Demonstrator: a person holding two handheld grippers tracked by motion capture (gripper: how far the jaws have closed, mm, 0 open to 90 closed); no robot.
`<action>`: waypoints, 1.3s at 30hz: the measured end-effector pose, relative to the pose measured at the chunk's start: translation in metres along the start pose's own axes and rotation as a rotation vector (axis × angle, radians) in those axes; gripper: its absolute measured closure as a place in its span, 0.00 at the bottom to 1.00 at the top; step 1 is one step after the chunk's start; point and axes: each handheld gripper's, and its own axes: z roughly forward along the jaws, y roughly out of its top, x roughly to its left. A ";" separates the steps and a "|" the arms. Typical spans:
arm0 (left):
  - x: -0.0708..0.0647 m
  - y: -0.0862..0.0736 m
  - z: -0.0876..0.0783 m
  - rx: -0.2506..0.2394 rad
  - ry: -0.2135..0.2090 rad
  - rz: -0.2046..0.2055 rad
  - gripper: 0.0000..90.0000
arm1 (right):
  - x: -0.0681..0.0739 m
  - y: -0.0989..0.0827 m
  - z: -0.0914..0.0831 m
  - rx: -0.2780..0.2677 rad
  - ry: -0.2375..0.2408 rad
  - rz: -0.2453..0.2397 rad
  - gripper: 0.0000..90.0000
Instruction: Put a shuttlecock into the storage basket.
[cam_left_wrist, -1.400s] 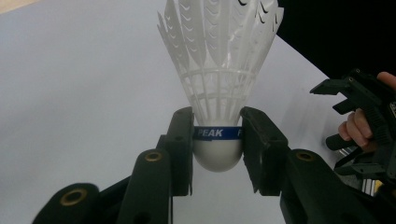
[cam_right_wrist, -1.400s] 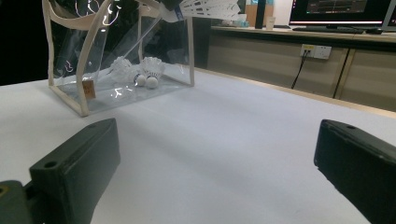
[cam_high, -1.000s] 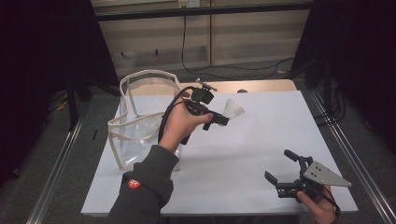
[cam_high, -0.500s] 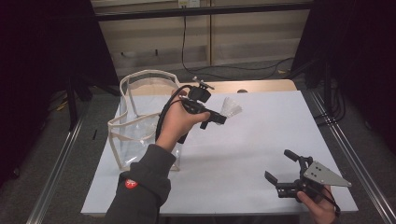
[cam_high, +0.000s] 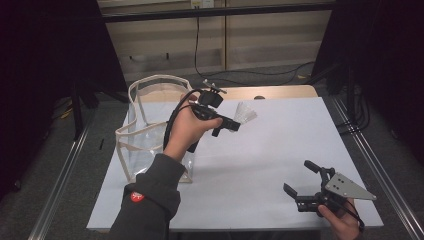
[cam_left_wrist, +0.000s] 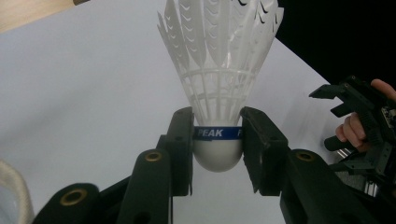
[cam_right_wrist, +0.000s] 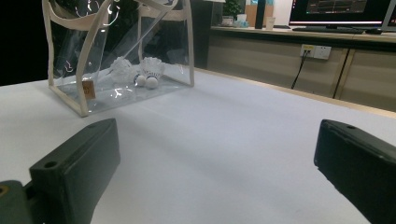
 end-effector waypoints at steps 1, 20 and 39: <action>0.000 0.000 -0.001 -0.004 0.001 -0.002 0.73 | 0.000 0.000 0.000 0.000 0.001 0.000 0.00; 0.005 0.001 -0.015 -0.014 0.013 -0.018 0.73 | 0.000 0.000 0.000 -0.001 0.001 -0.001 0.00; 0.013 0.002 -0.031 -0.025 0.037 -0.043 0.73 | 0.001 0.000 0.000 -0.002 0.001 0.002 0.00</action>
